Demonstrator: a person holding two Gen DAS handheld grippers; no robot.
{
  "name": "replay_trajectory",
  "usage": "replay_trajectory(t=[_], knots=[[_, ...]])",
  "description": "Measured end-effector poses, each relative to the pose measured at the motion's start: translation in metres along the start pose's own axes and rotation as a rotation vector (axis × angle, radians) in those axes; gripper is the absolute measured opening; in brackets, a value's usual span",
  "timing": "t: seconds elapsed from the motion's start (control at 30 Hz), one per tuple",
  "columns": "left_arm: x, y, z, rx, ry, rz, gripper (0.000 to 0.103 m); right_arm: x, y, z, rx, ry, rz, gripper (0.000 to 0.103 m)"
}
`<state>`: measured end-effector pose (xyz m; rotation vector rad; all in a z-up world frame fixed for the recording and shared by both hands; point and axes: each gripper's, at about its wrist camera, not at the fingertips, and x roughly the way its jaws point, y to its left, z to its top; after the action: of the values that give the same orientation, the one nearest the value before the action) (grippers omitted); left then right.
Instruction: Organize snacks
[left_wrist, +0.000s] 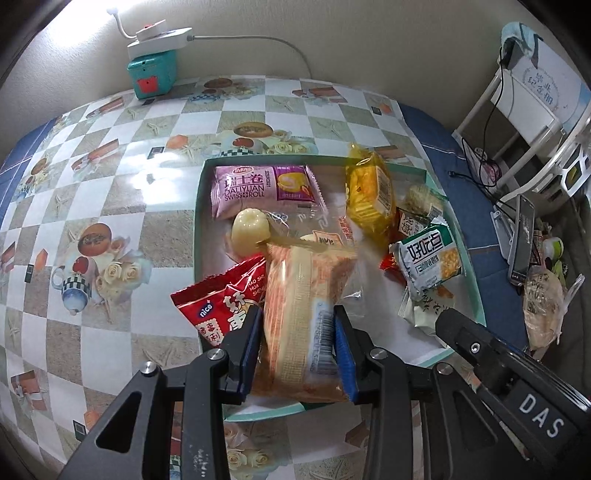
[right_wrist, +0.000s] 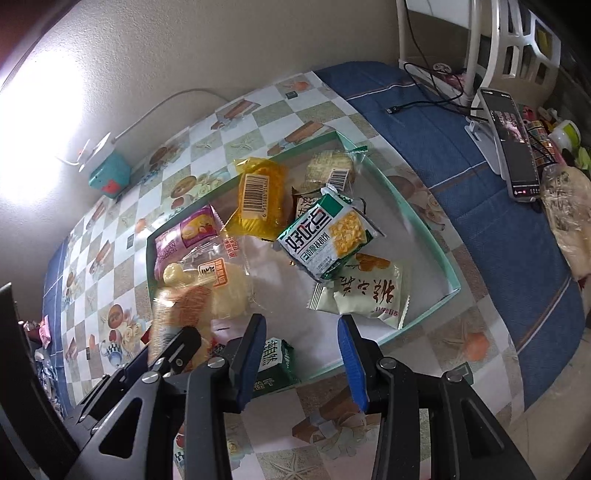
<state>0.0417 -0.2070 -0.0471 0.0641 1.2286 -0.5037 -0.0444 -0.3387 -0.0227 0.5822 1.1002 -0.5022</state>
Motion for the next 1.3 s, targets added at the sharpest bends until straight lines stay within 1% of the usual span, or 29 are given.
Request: replay_trajectory(t=[0.07,0.13,0.23,0.37,0.47,0.63,0.73,0.83,0.9,0.93,1.03,1.1,1.13,1.17,1.2,1.3], knots=[[0.001,0.001,0.000,-0.003,0.004,0.012,0.049,0.000,0.001,0.000,-0.002,0.001,-0.002,0.045],[0.002,0.004,0.000,-0.014,0.006,0.010,0.053,0.001,0.000,0.000,-0.002,0.002,-0.003,0.045],[0.001,0.007,0.000,-0.029,0.007,-0.005,0.055,0.001,0.000,0.000,0.000,0.005,-0.005,0.045],[-0.004,0.008,0.002,-0.031,-0.002,0.001,0.065,0.002,-0.001,0.000,0.003,0.005,-0.007,0.045],[-0.009,0.010,0.004,-0.041,-0.008,0.006,0.070,0.001,-0.002,0.001,0.012,0.004,-0.004,0.047],[-0.020,0.019,0.006,-0.065,-0.024,0.017,0.071,0.002,-0.003,0.001,0.014,0.008,-0.008,0.049],[-0.026,0.029,0.007,-0.088,-0.040,0.057,0.072,0.004,0.000,0.000,0.003,0.014,-0.012,0.049],[-0.025,0.045,0.007,-0.131,-0.021,0.115,0.073,0.006,0.003,-0.001,-0.012,0.021,-0.017,0.056],[-0.021,0.058,0.005,-0.165,0.010,0.176,0.073,0.007,0.007,-0.002,-0.026,0.022,-0.024,0.057],[-0.018,0.066,0.004,-0.183,0.033,0.218,0.073,0.007,0.010,-0.003,-0.035,0.024,-0.025,0.058],[-0.013,0.088,0.001,-0.240,0.073,0.303,0.073,0.010,0.017,-0.005,-0.058,0.032,-0.031,0.064],[-0.015,0.104,-0.003,-0.285,0.079,0.329,0.079,0.012,0.021,-0.007,-0.073,0.036,-0.036,0.065],[-0.016,0.109,-0.003,-0.298,0.077,0.336,0.086,0.013,0.024,-0.008,-0.082,0.039,-0.039,0.065],[-0.018,0.114,-0.004,-0.312,0.071,0.343,0.089,0.014,0.027,-0.009,-0.090,0.043,-0.041,0.070],[-0.020,0.121,-0.005,-0.326,0.064,0.353,0.089,0.015,0.028,-0.010,-0.094,0.046,-0.040,0.078],[-0.025,0.131,-0.007,-0.343,0.058,0.370,0.092,0.017,0.034,-0.012,-0.102,0.045,-0.027,0.088]])
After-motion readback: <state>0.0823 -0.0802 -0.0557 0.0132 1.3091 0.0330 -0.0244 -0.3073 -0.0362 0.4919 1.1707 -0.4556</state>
